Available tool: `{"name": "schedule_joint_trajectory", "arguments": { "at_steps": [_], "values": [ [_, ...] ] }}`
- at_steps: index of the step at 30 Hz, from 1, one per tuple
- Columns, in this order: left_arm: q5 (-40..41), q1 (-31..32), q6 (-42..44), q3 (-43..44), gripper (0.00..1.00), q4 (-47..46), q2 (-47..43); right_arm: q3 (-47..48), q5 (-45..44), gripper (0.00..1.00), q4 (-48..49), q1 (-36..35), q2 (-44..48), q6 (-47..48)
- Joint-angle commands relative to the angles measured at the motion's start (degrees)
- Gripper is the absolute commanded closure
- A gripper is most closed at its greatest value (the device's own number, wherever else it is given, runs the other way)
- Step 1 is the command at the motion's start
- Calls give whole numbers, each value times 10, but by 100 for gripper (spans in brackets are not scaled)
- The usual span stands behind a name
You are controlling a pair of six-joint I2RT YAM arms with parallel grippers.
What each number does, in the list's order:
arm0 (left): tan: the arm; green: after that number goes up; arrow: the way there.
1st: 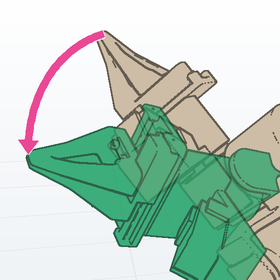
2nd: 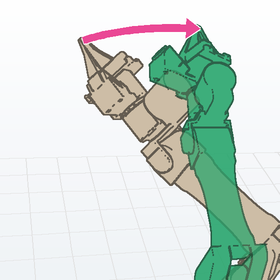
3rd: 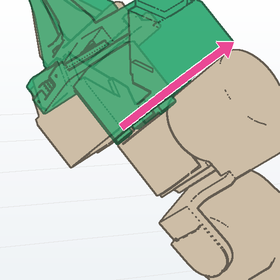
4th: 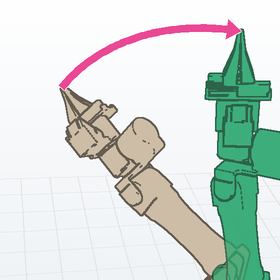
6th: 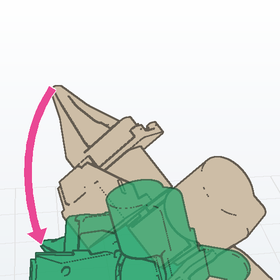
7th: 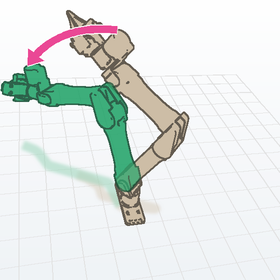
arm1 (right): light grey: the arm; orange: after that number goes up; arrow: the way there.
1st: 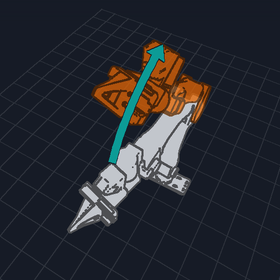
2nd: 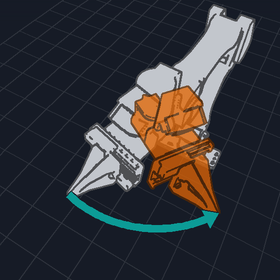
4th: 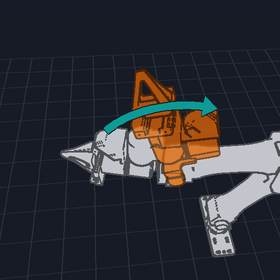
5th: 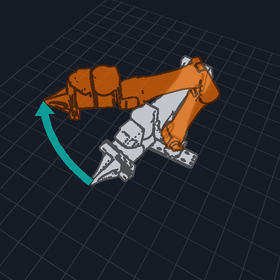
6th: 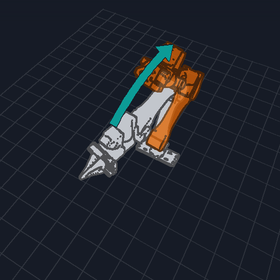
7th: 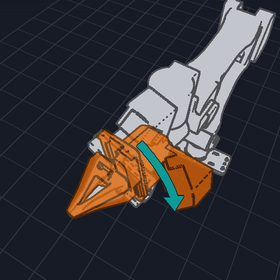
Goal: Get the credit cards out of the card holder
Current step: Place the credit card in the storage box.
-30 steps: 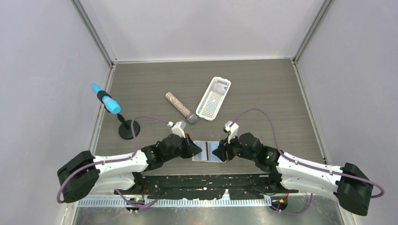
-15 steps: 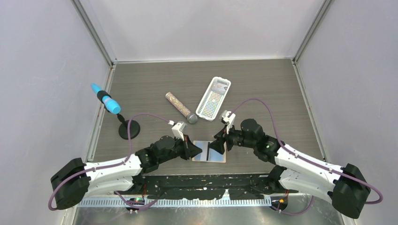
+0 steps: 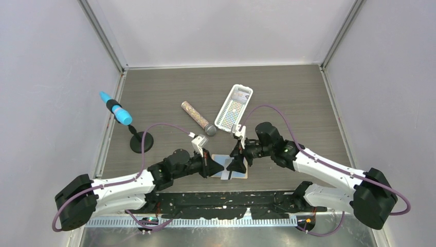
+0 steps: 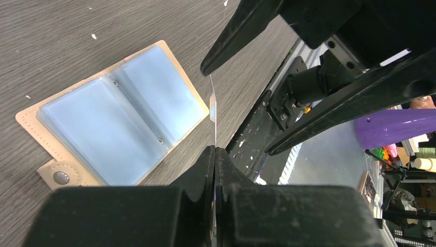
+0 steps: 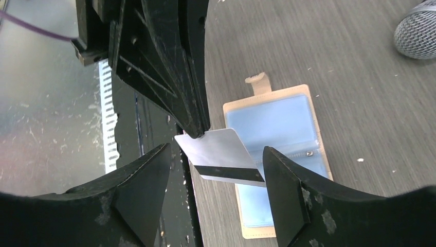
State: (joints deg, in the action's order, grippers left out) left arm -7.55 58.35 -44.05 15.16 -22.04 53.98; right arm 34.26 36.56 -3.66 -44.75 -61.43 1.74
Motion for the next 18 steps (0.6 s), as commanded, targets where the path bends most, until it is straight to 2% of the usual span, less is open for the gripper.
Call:
{"name": "schedule_joint_trajectory", "arguments": {
  "at_steps": [1,5,7,8,9,10,13,18],
  "values": [
    [-21,-2,18,1,100,-47,-4,20,37,29,-16,4,-9,41],
    [-30,-3,21,-1,100,-52,-4,21,43,35,-20,4,-13,44],
    [-30,-2,18,-3,100,-57,-5,20,50,44,-21,4,-11,46],
    [-29,-2,18,-3,100,-55,-6,18,55,55,-19,4,-11,47],
    [-27,-2,17,-3,100,-53,-7,17,56,61,-15,4,-7,46],
    [-23,-2,15,-3,100,-50,-10,13,57,73,-12,4,-5,45],
    [-12,-2,9,-3,100,-40,-21,-4,56,93,13,1,17,40],
    [17,-3,7,10,99,10,-40,-30,10,95,34,-18,59,41]
  ]
}}
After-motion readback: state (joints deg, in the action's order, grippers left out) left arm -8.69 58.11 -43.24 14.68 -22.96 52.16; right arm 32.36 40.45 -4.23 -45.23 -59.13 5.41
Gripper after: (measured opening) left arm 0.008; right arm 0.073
